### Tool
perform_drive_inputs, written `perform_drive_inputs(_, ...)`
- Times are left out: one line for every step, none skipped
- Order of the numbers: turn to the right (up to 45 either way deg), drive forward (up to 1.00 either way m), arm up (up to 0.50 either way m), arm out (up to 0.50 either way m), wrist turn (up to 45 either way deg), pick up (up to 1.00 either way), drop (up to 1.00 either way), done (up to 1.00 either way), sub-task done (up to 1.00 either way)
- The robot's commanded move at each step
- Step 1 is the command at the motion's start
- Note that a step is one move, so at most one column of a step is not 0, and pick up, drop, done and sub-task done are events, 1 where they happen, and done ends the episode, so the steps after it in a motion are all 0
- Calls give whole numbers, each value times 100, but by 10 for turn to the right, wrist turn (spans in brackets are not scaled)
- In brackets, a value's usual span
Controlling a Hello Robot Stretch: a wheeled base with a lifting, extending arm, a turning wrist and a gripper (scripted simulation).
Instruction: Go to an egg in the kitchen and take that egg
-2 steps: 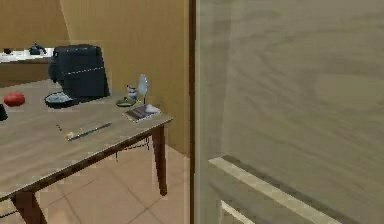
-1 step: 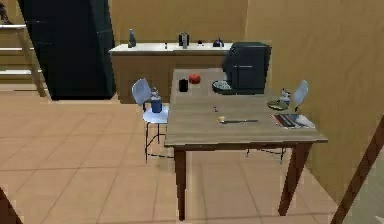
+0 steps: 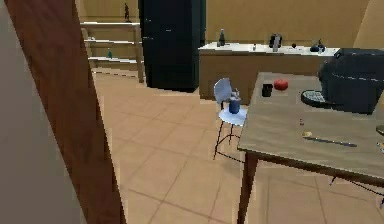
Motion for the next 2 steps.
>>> perform_drive_inputs(0,100,0,0,0,0,0,0,0)
perform_drive_inputs(-30,0,0,0,0,0,0,0,0)
